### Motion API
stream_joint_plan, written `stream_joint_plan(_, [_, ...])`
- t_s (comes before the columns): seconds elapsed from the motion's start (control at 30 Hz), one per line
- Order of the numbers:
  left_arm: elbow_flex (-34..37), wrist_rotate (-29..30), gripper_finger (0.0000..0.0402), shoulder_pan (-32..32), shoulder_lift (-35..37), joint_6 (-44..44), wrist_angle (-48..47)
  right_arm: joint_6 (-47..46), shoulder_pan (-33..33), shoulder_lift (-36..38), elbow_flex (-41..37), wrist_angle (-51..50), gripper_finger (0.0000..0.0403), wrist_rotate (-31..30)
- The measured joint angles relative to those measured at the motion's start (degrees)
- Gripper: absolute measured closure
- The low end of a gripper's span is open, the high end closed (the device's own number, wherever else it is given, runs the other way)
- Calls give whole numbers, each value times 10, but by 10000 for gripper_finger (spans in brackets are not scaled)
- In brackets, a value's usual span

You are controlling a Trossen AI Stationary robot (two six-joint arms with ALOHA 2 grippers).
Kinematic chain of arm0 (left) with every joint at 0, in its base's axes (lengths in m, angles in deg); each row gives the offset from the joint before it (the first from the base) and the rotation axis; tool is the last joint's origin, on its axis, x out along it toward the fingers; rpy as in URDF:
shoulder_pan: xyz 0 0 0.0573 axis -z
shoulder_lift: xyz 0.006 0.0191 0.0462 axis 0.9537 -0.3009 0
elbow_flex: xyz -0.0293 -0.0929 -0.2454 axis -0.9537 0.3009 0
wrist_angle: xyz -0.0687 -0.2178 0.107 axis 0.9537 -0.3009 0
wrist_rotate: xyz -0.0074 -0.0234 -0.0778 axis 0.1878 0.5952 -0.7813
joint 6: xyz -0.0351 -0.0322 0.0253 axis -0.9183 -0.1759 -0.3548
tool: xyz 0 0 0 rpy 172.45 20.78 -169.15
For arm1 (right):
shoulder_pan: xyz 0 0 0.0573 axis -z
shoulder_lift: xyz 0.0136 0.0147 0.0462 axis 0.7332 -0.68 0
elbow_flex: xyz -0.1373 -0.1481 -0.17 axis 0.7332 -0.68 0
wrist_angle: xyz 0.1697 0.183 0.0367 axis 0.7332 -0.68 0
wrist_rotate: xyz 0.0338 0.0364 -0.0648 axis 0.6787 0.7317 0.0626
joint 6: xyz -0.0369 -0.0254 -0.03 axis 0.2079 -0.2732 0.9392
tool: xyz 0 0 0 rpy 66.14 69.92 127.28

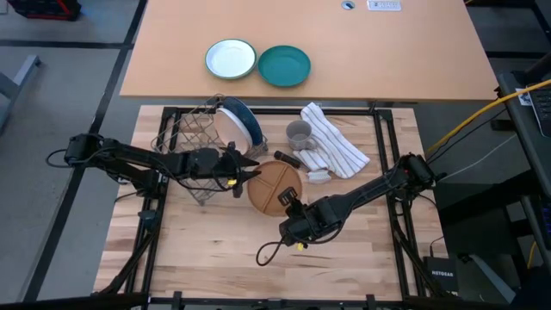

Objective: Sort dishes
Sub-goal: Put the brown plate into the dish rack

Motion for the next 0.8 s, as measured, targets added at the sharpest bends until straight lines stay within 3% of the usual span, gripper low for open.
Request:
stream_joint_plan(0.53, [0,-26,264,0,0,-144,-88,99,-1,0,0,7,373,-5])
stream_joint_plan(0.8, [0,-21,327,-1,0,-152,-88,147,-1,0,0,26,372,-10])
